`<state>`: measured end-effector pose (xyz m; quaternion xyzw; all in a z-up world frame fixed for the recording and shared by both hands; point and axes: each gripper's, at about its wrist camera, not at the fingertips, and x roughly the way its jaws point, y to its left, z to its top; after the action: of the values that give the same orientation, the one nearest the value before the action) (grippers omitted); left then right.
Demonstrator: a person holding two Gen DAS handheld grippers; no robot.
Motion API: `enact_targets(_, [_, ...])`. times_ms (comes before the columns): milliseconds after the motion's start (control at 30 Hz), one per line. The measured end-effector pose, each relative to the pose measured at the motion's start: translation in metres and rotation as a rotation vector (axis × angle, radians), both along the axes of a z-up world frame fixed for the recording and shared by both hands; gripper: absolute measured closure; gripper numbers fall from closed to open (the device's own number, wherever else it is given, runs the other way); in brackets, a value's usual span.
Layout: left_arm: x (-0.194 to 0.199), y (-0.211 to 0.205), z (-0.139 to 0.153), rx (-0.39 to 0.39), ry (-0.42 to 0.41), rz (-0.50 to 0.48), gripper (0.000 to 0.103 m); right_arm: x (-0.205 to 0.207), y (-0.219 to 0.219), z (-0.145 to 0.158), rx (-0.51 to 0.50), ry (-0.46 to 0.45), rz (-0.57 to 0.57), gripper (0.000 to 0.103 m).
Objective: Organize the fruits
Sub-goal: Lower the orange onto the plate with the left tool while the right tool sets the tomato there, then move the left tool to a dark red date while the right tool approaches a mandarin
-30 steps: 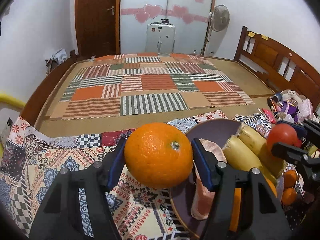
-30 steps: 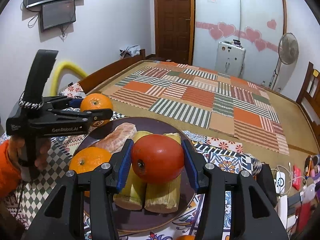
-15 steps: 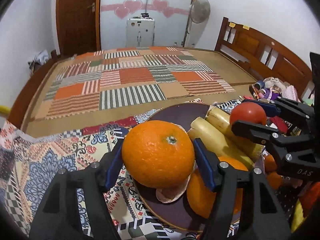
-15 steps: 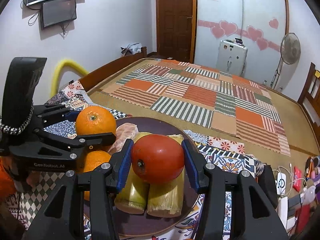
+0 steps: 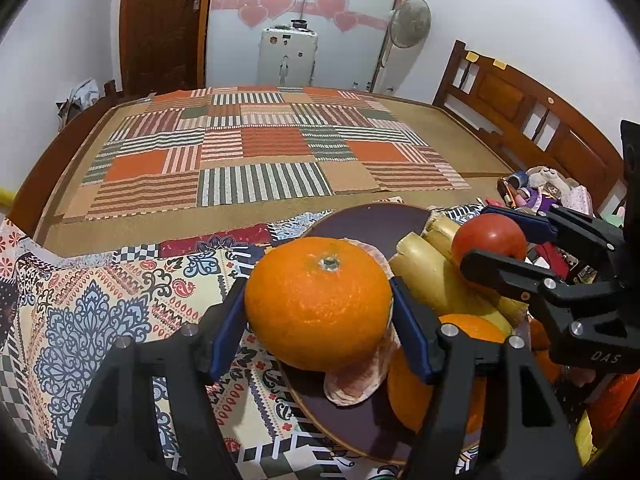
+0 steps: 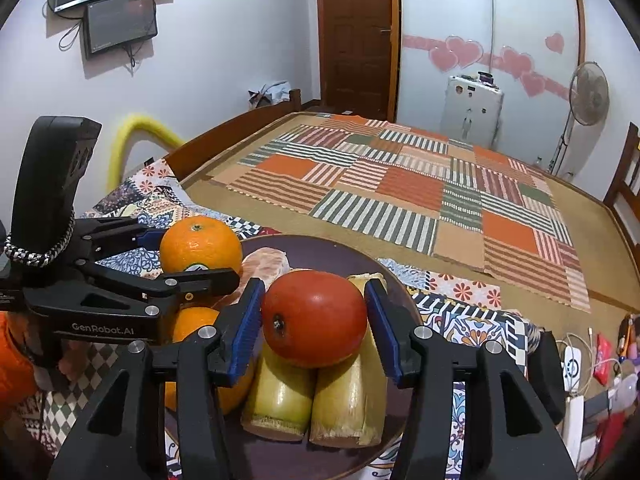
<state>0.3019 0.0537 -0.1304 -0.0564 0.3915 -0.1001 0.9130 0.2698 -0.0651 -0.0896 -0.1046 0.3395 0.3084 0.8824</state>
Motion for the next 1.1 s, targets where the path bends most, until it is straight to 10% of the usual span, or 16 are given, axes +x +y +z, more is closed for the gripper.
enact_targets(700, [-0.036,-0.011,0.028,0.08,-0.08,0.036,0.03,-0.021,-0.016,0.023,0.037,-0.05,-0.031,0.05])
enact_targets(1100, [-0.121,-0.021,0.085,0.102,-0.177,0.091,0.03,-0.09,-0.052,0.065,0.107,-0.109,-0.068,0.047])
